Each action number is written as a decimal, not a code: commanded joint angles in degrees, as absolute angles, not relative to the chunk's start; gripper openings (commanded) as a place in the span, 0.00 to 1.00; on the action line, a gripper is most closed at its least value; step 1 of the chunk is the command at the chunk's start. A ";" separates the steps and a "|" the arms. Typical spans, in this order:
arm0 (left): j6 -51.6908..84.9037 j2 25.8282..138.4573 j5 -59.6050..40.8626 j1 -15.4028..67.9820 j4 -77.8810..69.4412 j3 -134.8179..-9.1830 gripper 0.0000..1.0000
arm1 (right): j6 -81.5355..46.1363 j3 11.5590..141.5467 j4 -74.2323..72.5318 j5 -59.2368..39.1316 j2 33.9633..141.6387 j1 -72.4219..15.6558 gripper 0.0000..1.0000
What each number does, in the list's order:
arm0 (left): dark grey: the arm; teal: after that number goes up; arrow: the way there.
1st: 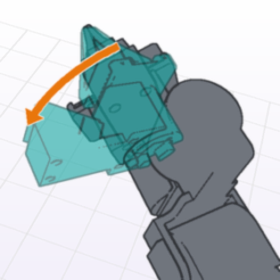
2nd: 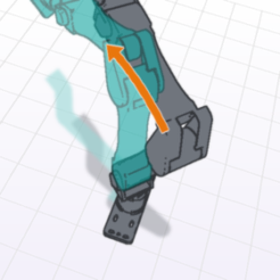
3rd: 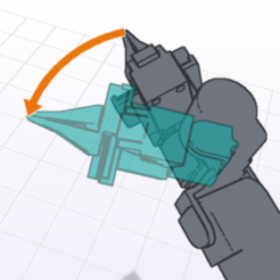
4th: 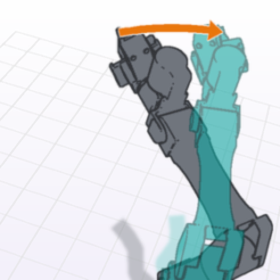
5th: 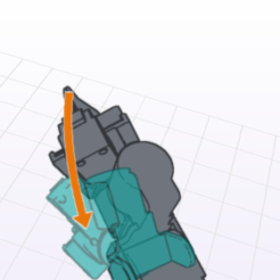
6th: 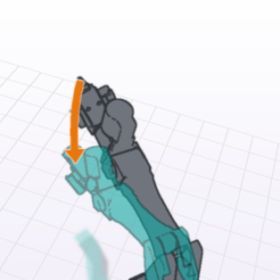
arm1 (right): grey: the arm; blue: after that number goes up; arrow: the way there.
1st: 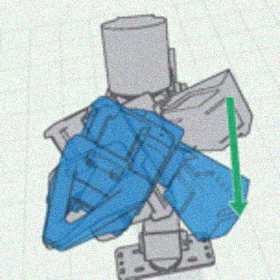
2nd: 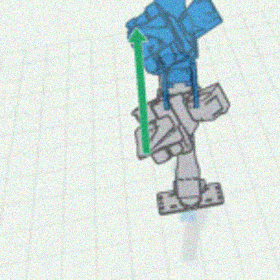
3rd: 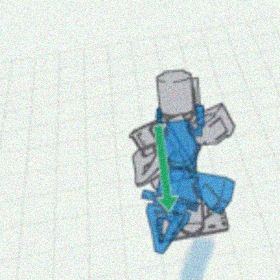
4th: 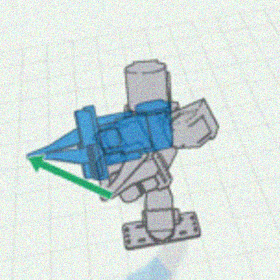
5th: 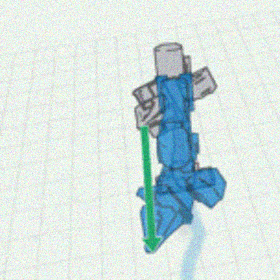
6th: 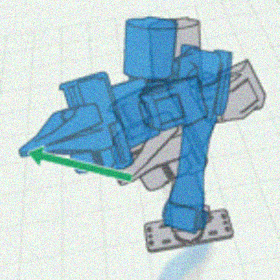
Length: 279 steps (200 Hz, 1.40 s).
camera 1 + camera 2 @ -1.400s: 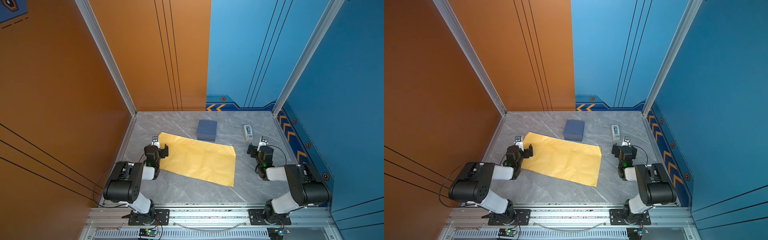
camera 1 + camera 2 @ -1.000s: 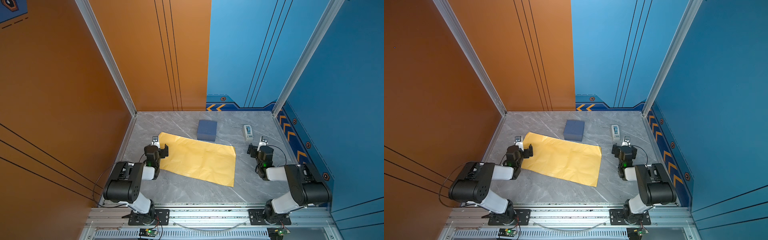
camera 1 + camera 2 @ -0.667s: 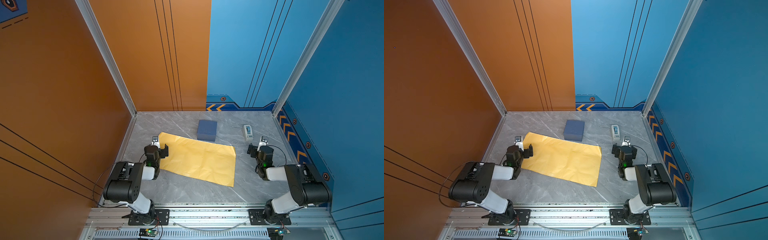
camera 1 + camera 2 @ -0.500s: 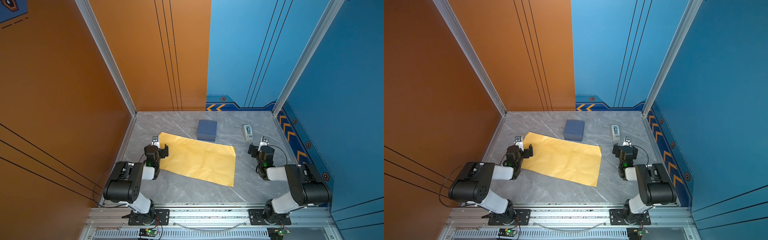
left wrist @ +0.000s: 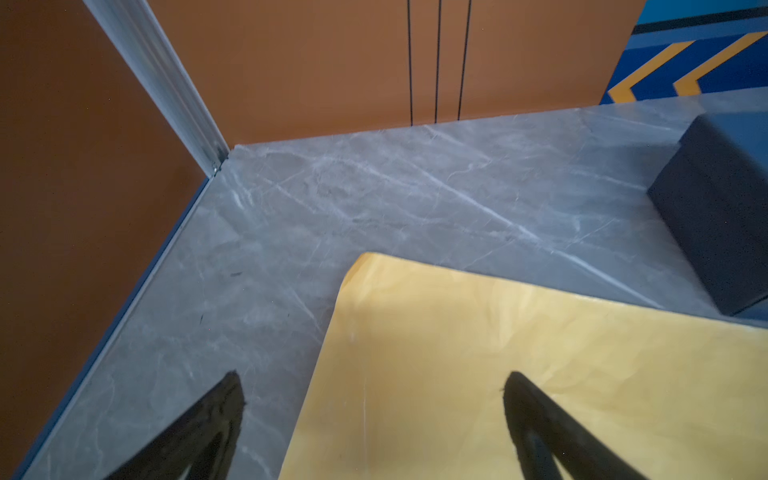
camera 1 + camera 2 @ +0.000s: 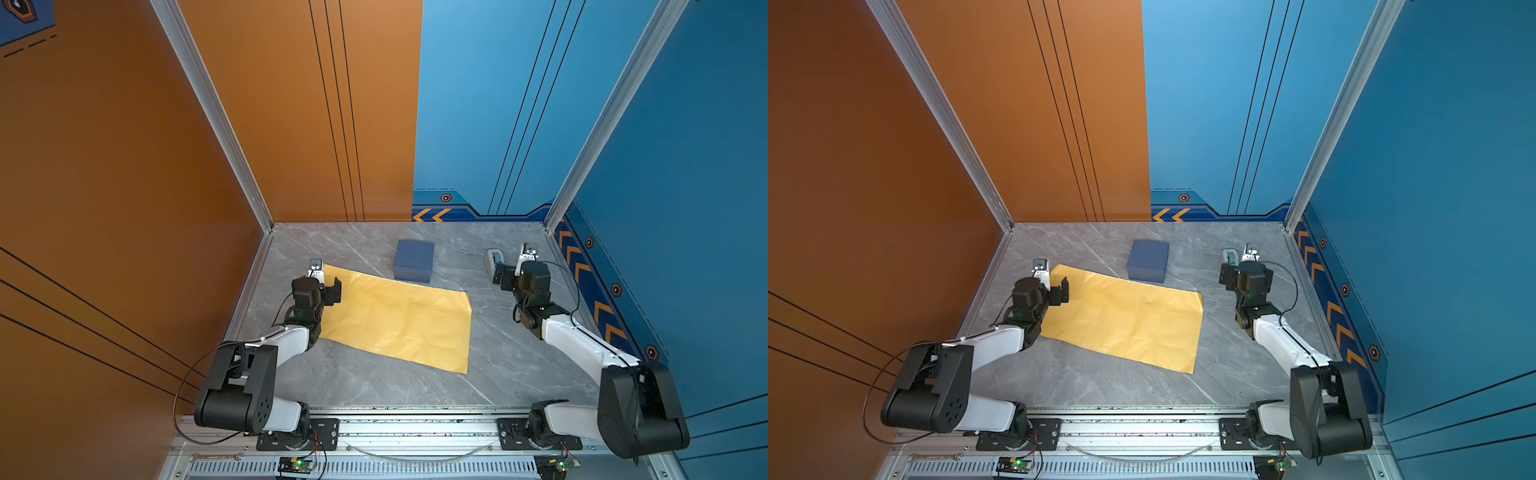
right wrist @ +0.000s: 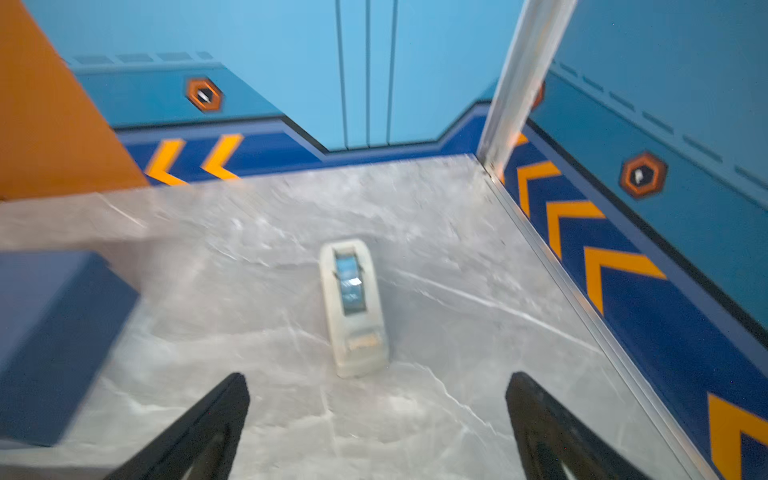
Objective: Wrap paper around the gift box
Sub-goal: 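Reach both grippers down and pinch the near edges of the yellow paper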
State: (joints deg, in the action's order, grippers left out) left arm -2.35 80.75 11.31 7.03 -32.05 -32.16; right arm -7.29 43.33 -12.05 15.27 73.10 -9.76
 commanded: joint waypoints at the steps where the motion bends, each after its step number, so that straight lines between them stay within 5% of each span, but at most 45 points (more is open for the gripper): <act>1: 1.37 80.65 12.27 8.45 -13.81 -40.96 0.99 | -13.47 49.29 12.69 14.65 71.43 -17.40 1.00; 47: 16.63 94.67 9.55 5.60 22.28 -66.63 0.96 | -28.78 57.95 25.42 8.37 77.52 -36.80 1.00; 107: 24.44 102.37 2.87 -0.35 27.61 -69.11 0.93 | -45.11 52.39 19.48 -4.05 84.59 -48.66 0.97; 198: 26.25 103.25 2.11 -2.37 26.60 -63.24 0.93 | -48.89 41.15 16.68 -10.59 86.02 -39.20 0.97; 279: 29.00 94.95 2.08 1.35 26.22 -52.96 0.90 | -36.50 40.52 25.33 -11.63 84.31 -23.00 0.97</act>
State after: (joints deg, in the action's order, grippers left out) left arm 26.94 98.54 3.03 -0.51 23.70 -56.97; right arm -42.96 41.87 17.04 -11.94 84.20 -27.27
